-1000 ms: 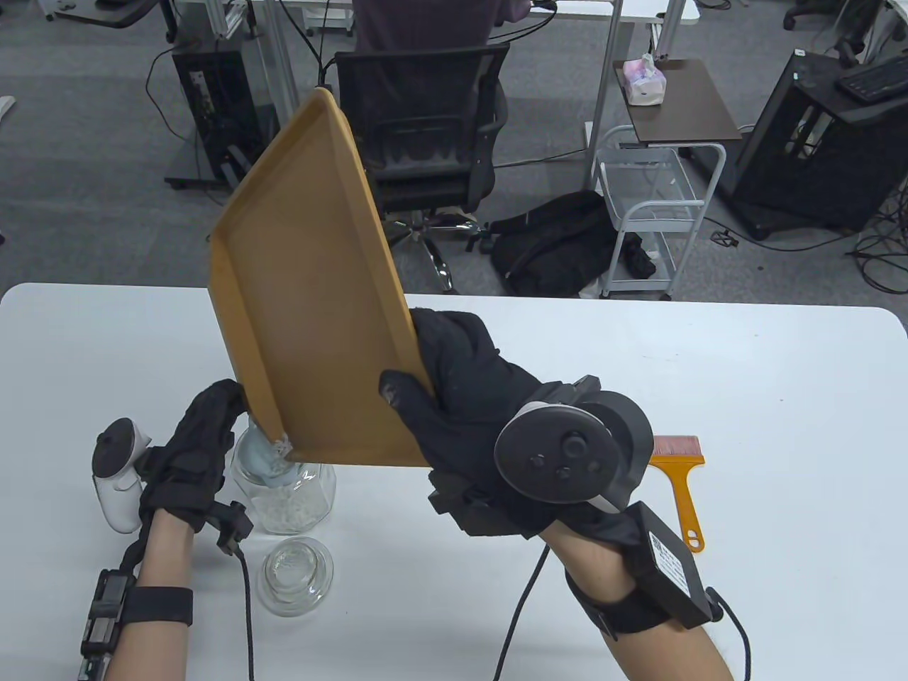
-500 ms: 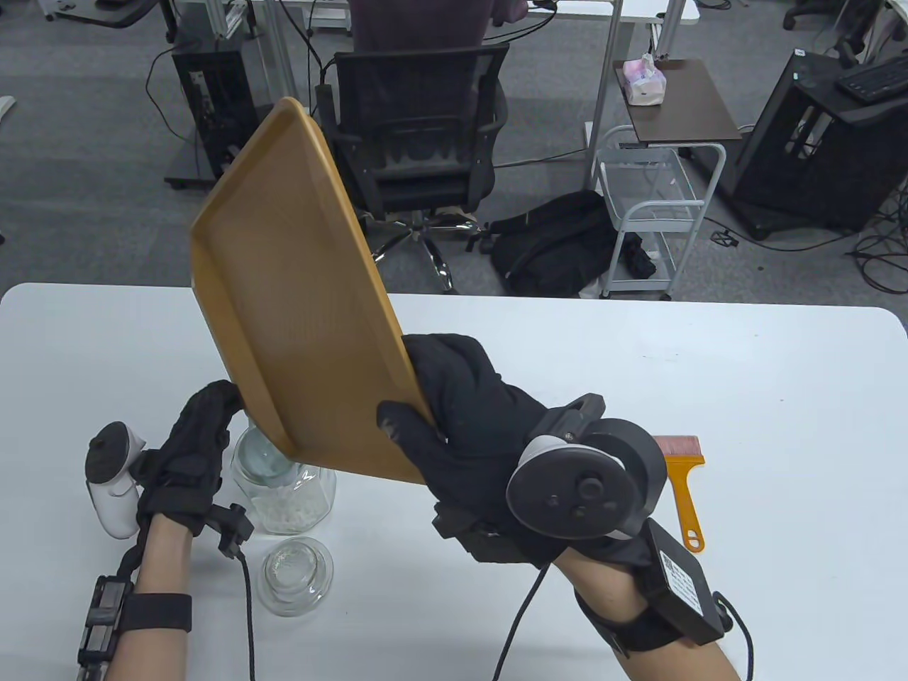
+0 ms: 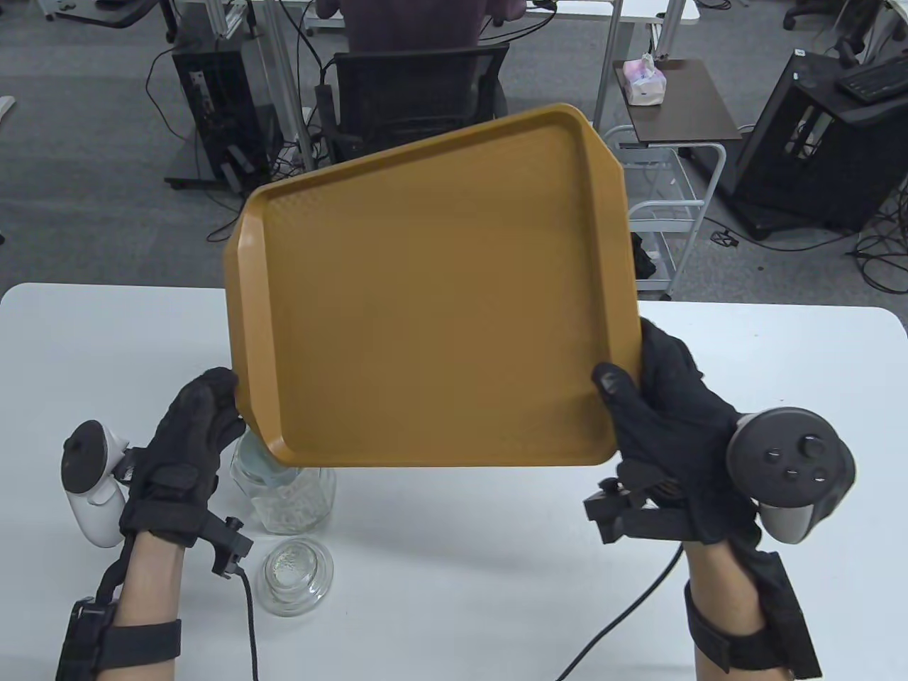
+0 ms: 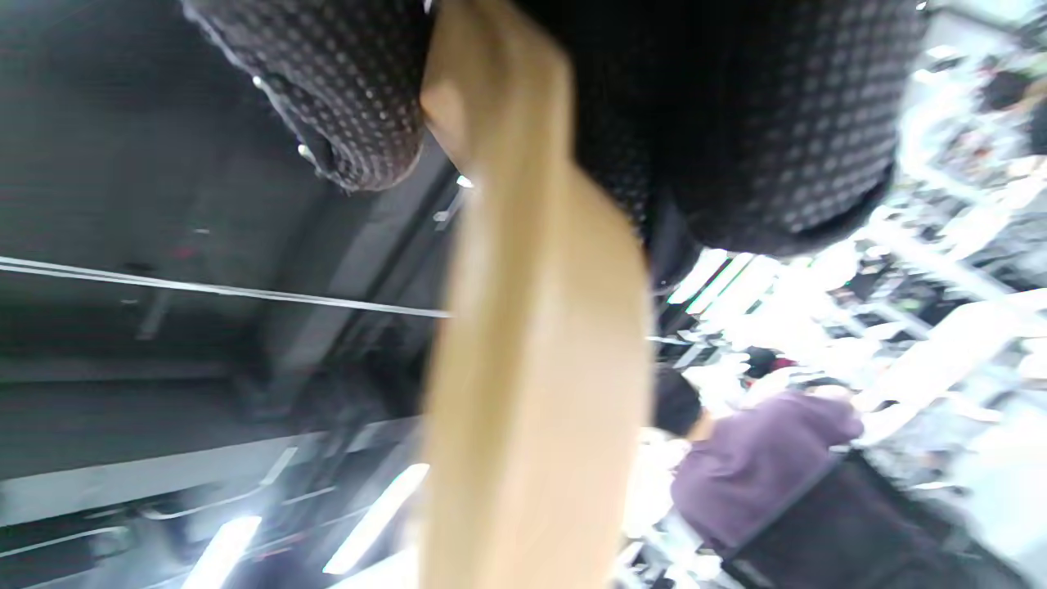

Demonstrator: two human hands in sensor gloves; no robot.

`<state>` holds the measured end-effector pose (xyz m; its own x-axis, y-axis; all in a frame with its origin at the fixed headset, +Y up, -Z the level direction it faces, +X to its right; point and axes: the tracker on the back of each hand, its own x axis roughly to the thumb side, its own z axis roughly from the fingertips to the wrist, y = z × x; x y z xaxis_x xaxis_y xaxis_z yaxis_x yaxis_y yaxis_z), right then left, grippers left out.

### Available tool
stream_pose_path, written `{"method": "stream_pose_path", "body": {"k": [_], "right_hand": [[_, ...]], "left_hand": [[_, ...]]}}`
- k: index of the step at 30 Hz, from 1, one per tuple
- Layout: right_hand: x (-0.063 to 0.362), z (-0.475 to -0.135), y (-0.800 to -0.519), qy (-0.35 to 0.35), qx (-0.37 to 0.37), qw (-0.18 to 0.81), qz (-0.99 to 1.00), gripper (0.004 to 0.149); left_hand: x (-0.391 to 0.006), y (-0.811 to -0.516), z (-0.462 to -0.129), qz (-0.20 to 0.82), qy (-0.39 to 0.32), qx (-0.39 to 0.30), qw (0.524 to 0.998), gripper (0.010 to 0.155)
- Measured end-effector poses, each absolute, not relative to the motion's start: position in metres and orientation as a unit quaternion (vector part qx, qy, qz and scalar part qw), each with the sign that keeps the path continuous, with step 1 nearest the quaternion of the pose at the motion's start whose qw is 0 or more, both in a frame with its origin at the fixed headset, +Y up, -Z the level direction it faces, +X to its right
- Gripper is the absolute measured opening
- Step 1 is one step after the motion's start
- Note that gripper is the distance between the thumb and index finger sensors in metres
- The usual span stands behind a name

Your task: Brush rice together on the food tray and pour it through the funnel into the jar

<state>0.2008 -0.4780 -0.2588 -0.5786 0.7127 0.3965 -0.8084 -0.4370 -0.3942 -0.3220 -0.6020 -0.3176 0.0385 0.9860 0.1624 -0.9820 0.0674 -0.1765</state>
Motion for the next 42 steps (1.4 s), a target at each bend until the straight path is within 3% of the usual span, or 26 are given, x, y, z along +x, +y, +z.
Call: {"method": "stream_pose_path", "body": {"k": [3,7,12,19,24,34,42], "right_hand": [[0.237,-0.26,-0.509,-0.236,-0.002,0.361,0.902,0.065],[0.273,-0.269,-0.558,-0.152,-0.052,0.336,0.928,0.066],[0.297,-0.274,-0.629,-0.077,-0.085,0.291,0.95,0.067],[0.299,-0.281,-0.693,-0.007,-0.107,0.268,0.957,0.066],[0.292,-0.285,-0.712,0.013,-0.104,0.249,0.963,0.066],[0.287,-0.284,-0.741,0.068,-0.117,0.21,0.968,0.067],[0.276,-0.288,-0.755,0.098,-0.115,0.12,0.981,0.069]], "left_hand": [[-0.295,-0.593,-0.305,0.626,-0.119,-0.045,0.77,0.078],[-0.263,-0.604,-0.298,0.6,-0.127,-0.064,0.787,0.077],[-0.234,-0.636,-0.297,0.558,-0.098,-0.126,0.814,0.076],[-0.214,-0.686,-0.298,0.502,-0.053,-0.206,0.838,0.074],[-0.21,-0.711,-0.304,0.453,-0.02,-0.281,0.846,0.075],[-0.208,-0.736,-0.314,0.439,0.009,-0.316,0.841,0.075],[-0.206,-0.734,-0.315,0.411,0.017,-0.313,0.856,0.075]]}}
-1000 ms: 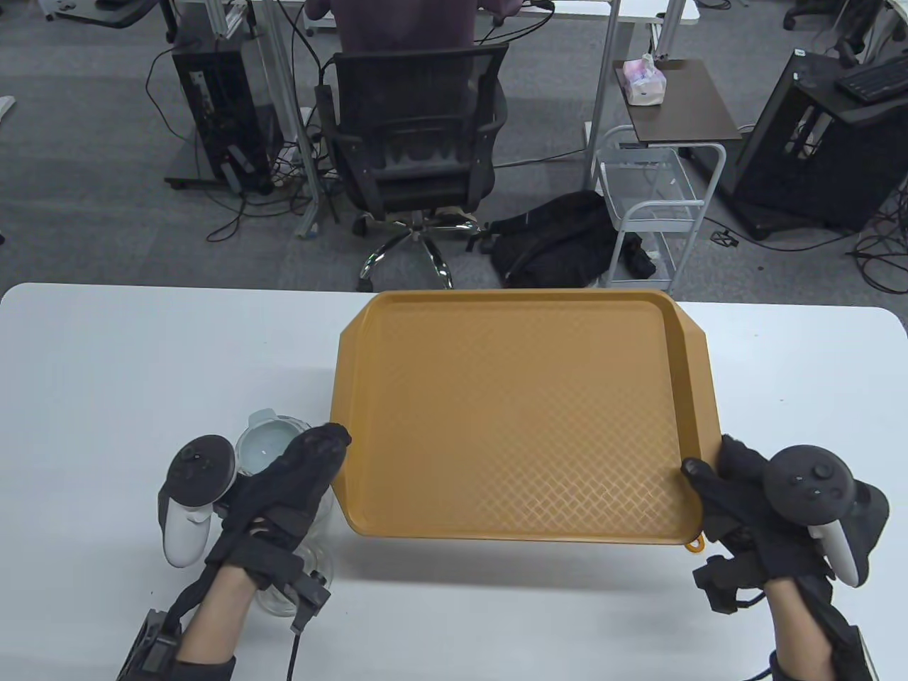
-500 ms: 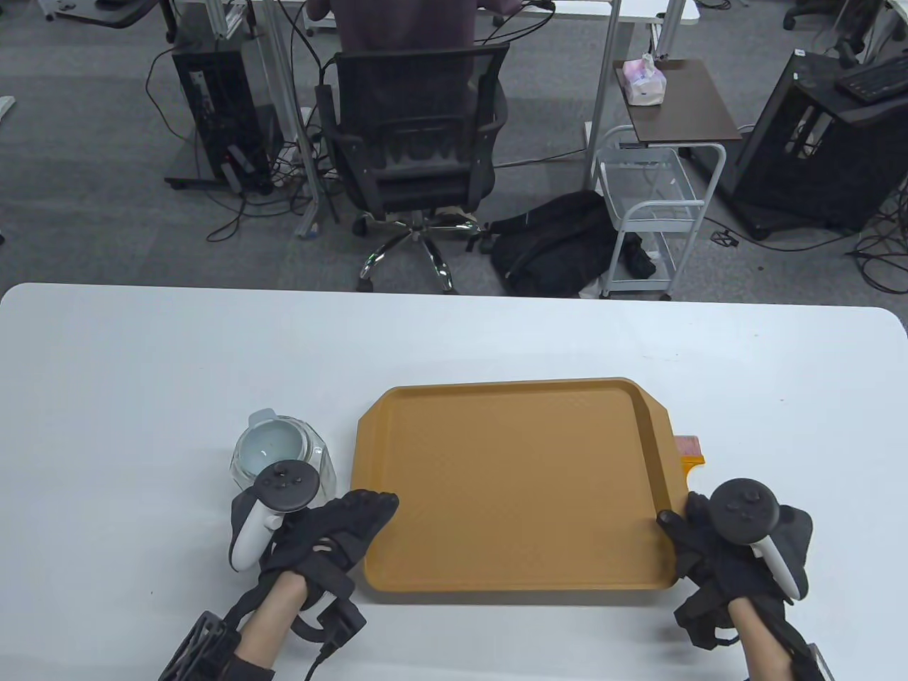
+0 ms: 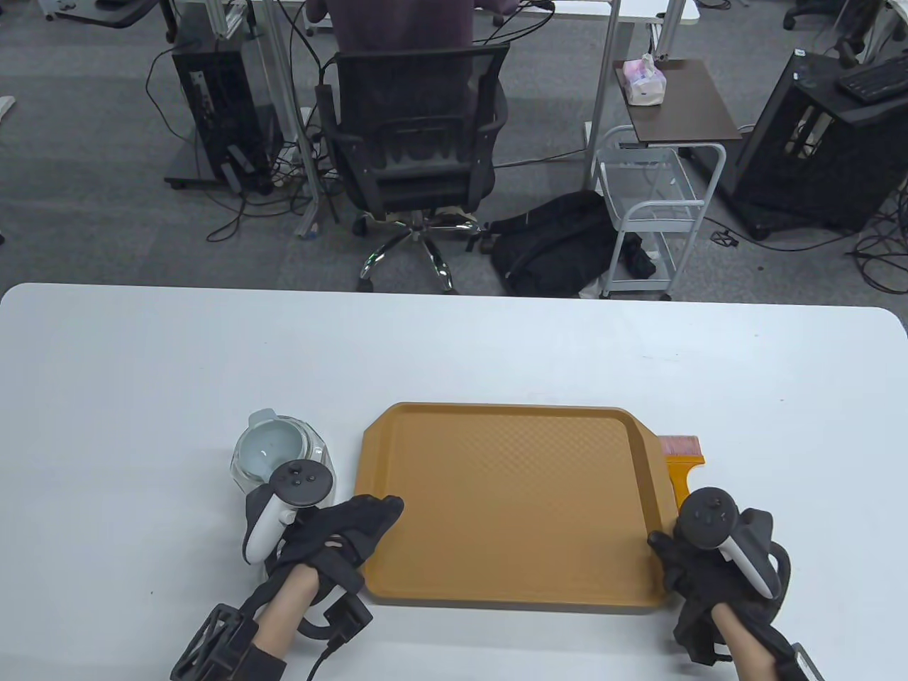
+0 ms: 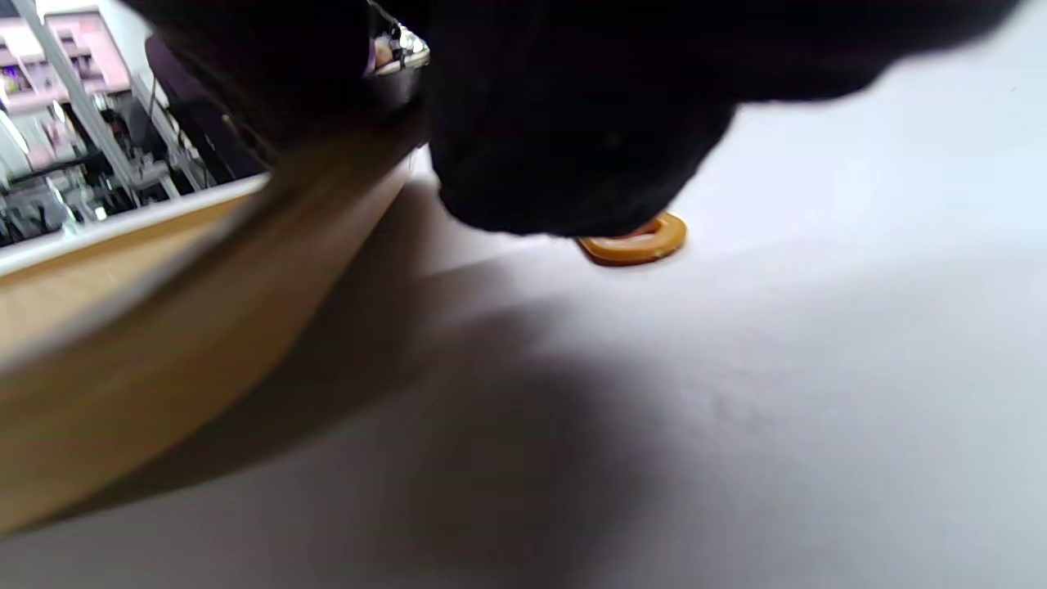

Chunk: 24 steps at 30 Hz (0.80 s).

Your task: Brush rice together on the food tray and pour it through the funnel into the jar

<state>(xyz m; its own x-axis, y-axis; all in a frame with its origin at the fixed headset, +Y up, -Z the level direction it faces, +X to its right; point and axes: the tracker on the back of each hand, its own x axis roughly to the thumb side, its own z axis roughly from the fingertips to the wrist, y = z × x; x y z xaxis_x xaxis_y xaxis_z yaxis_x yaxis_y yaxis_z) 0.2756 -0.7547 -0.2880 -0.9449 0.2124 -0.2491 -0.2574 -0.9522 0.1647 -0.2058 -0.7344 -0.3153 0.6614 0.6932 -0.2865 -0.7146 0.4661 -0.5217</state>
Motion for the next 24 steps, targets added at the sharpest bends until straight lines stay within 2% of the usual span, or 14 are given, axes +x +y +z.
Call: {"method": "stream_pose_path", "body": {"k": [10,24], "right_hand": [[0.266,-0.289,-0.768,0.112,-0.118,0.05,0.985,0.071],[0.265,-0.286,-0.77,0.093,-0.104,0.054,0.989,0.072]], "left_hand": [[-0.202,-0.749,-0.316,0.375,0.031,-0.339,0.862,0.075],[-0.202,-0.747,-0.316,0.339,0.041,-0.341,0.876,0.075]]}}
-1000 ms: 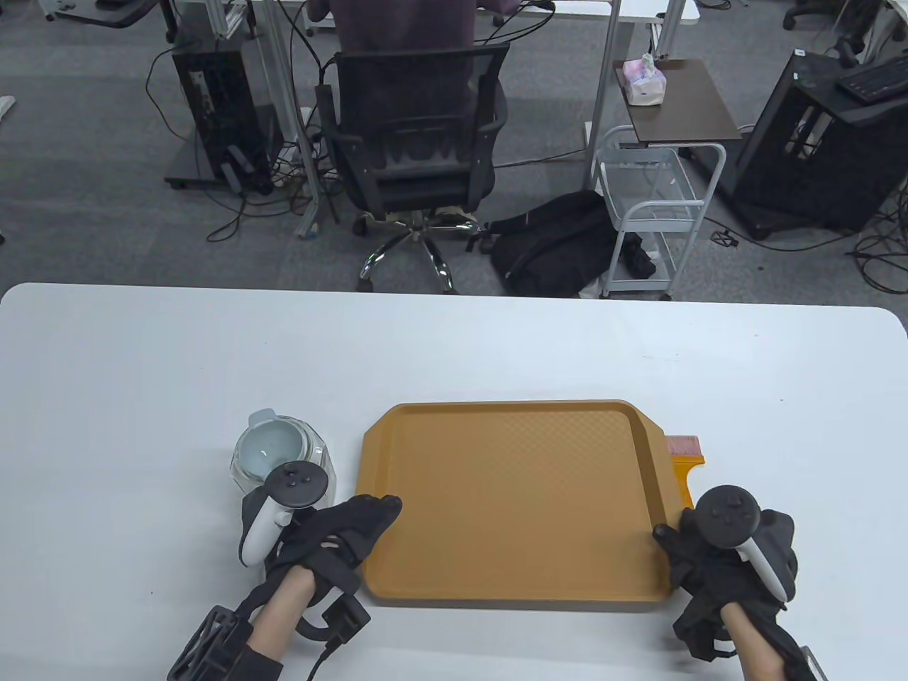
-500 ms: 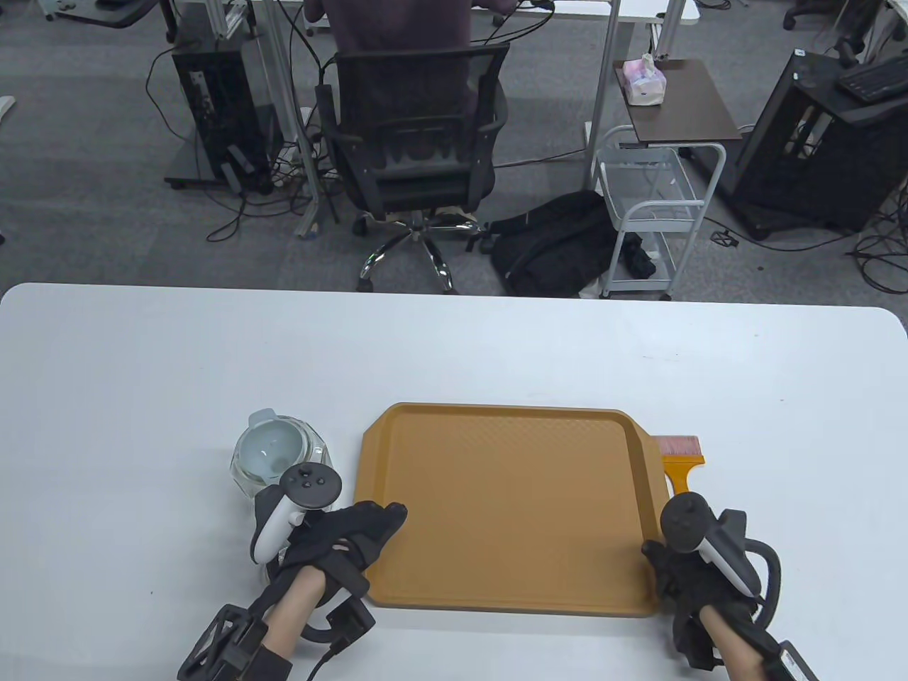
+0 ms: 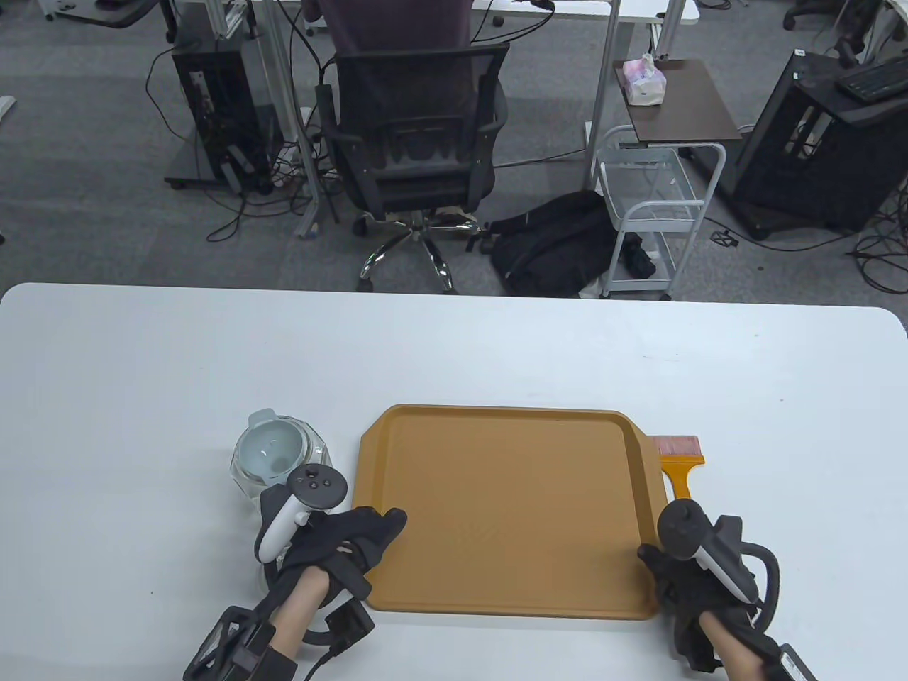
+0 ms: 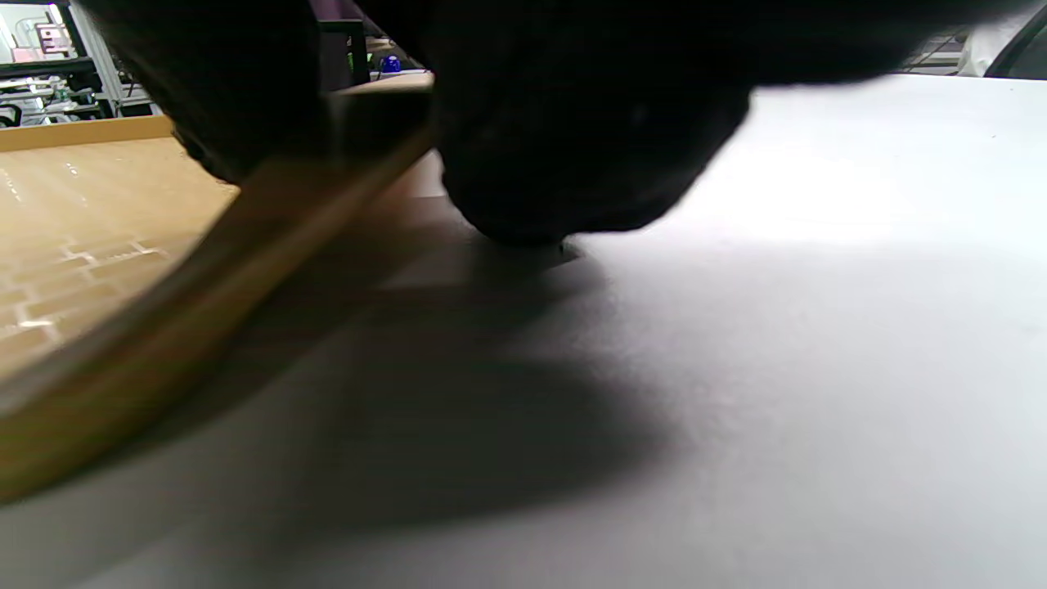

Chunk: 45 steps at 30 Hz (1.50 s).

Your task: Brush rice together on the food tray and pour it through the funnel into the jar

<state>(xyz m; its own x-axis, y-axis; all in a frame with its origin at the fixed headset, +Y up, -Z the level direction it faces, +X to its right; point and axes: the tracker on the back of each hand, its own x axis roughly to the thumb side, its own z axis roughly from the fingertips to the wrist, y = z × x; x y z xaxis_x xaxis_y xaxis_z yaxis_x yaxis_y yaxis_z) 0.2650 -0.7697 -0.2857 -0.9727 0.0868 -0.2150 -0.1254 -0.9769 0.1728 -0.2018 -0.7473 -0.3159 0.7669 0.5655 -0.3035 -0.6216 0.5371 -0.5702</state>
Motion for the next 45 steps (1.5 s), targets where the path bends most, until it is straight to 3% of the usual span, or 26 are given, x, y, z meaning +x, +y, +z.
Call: {"method": "stream_pose_path", "body": {"k": [6,7,12,16,21,26,31,34,37,39,45], "right_hand": [[0.259,-0.286,-0.77,0.094,-0.091,0.045,0.99,0.074],[0.258,-0.287,-0.77,0.093,-0.091,0.044,0.991,0.075],[0.256,-0.285,-0.766,0.08,-0.103,0.011,0.991,0.072],[0.256,-0.278,-0.754,0.002,-0.107,0.016,0.994,0.08],[0.254,-0.268,-0.747,-0.058,-0.079,0.034,0.995,0.08],[0.248,-0.262,-0.744,-0.089,-0.055,0.037,0.994,0.078],[0.239,-0.258,-0.743,-0.102,-0.029,0.039,0.994,0.077],[0.236,-0.258,-0.743,-0.103,-0.021,0.043,0.993,0.077],[0.235,-0.258,-0.744,-0.102,-0.016,0.043,0.994,0.077],[0.234,-0.258,-0.744,-0.101,-0.015,0.043,0.994,0.077],[0.233,-0.257,-0.744,-0.091,-0.011,0.053,0.994,0.078]], "left_hand": [[-0.204,-0.746,-0.314,0.318,0.046,-0.343,0.883,0.075],[-0.204,-0.746,-0.314,0.316,0.046,-0.345,0.883,0.07],[-0.207,-0.744,-0.314,0.312,0.046,-0.34,0.886,0.075],[-0.208,-0.734,-0.31,0.303,0.039,-0.318,0.897,0.075],[-0.211,-0.698,-0.3,0.319,-0.001,-0.25,0.914,0.074],[-0.231,-0.646,-0.29,0.357,-0.034,-0.116,0.926,0.071],[-0.263,-0.616,-0.286,0.366,-0.037,0.007,0.93,0.069],[-0.275,-0.615,-0.289,0.296,-0.019,0.018,0.955,0.067],[-0.279,-0.632,-0.297,0.135,0.002,-0.022,0.991,0.072],[-0.279,-0.645,-0.301,0.081,0.014,-0.049,0.995,0.078],[-0.273,-0.671,-0.313,0.097,0.044,-0.074,0.992,0.072]]}}
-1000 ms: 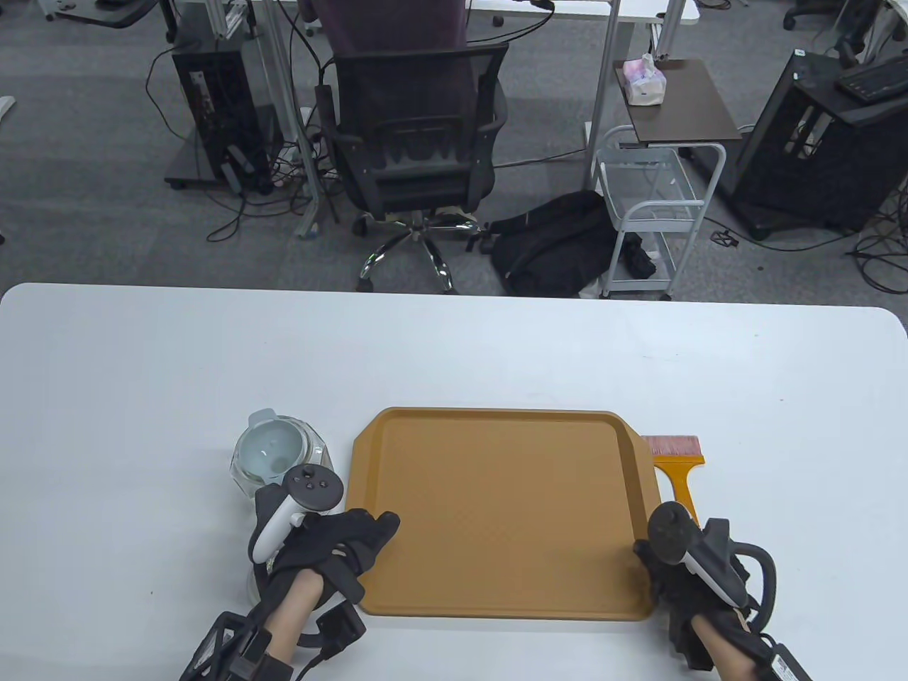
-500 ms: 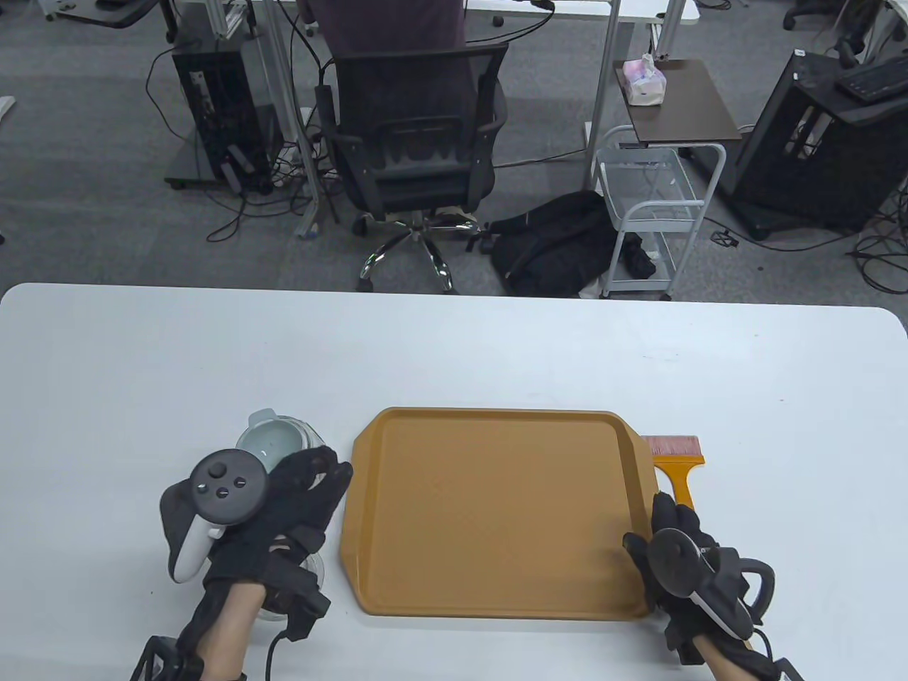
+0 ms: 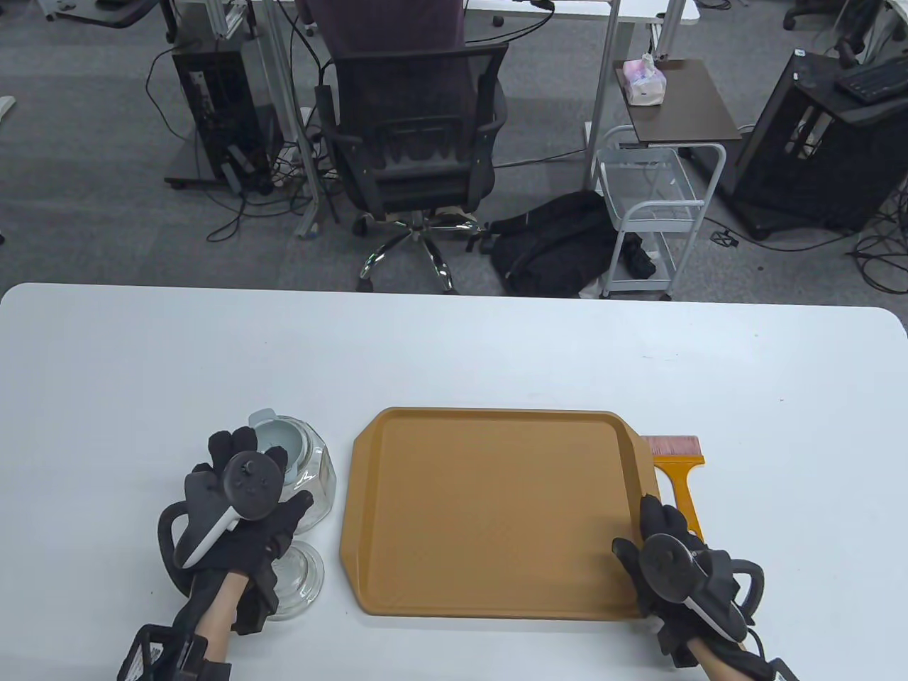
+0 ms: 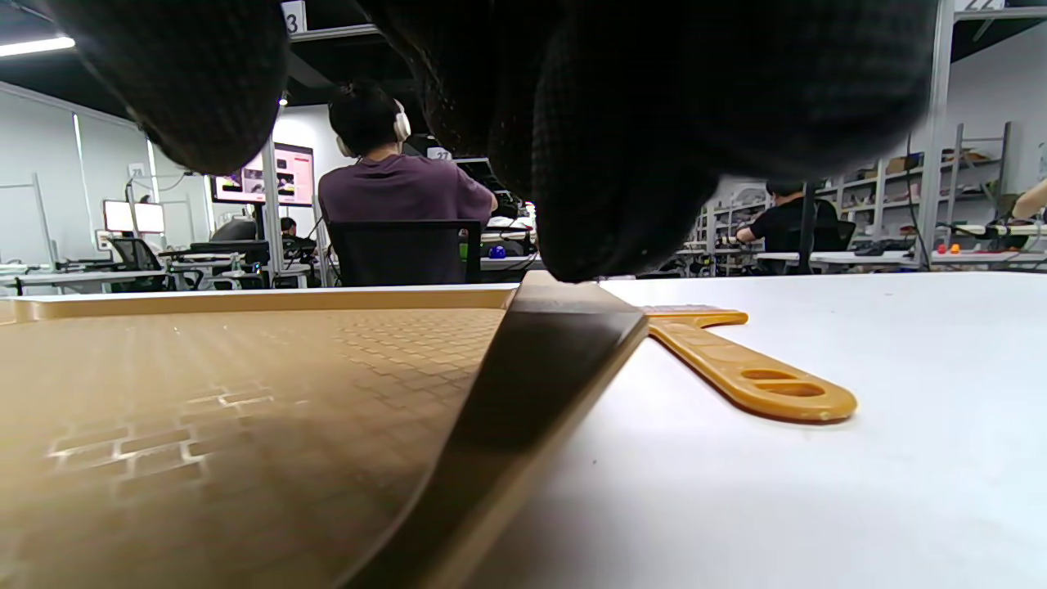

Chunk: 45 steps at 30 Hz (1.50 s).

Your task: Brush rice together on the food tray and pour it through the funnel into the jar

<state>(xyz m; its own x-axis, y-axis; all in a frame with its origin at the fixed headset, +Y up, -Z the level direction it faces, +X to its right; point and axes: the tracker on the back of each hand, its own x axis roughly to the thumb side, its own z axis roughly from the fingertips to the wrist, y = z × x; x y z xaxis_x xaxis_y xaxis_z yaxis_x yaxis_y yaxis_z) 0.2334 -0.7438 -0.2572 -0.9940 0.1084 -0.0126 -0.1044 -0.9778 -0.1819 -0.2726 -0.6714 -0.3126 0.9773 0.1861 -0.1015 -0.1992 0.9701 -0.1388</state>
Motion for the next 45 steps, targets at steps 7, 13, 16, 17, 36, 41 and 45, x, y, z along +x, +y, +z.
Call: {"method": "stream_pose_path", "body": {"k": [7,13,16,17,36,41,45], "right_hand": [[0.233,-0.258,-0.744,-0.087,-0.007,0.061,0.994,0.078],[0.233,-0.258,-0.744,-0.082,-0.006,0.062,0.995,0.078],[0.233,-0.258,-0.744,-0.082,-0.007,0.062,0.995,0.078],[0.234,-0.258,-0.744,-0.083,-0.008,0.063,0.995,0.078],[0.226,-0.253,-0.742,-0.086,0.006,0.059,0.995,0.077],[0.226,-0.252,-0.743,-0.088,0.007,0.059,0.994,0.077],[0.226,-0.252,-0.743,-0.089,0.011,0.058,0.994,0.077]], "left_hand": [[-0.273,-0.662,-0.313,0.114,0.079,-0.035,0.99,0.057],[-0.272,-0.649,-0.31,0.135,0.072,-0.044,0.987,0.057],[-0.271,-0.642,-0.309,0.122,0.074,-0.045,0.989,0.052],[-0.271,-0.639,-0.309,0.116,0.076,-0.037,0.99,0.048],[-0.149,-0.616,-0.318,0.074,-0.063,-0.035,0.995,0.046],[-0.128,-0.663,-0.354,0.158,-0.021,-0.122,0.98,0.049],[-0.121,-0.687,-0.372,0.182,0.003,-0.142,0.973,0.05]]}}
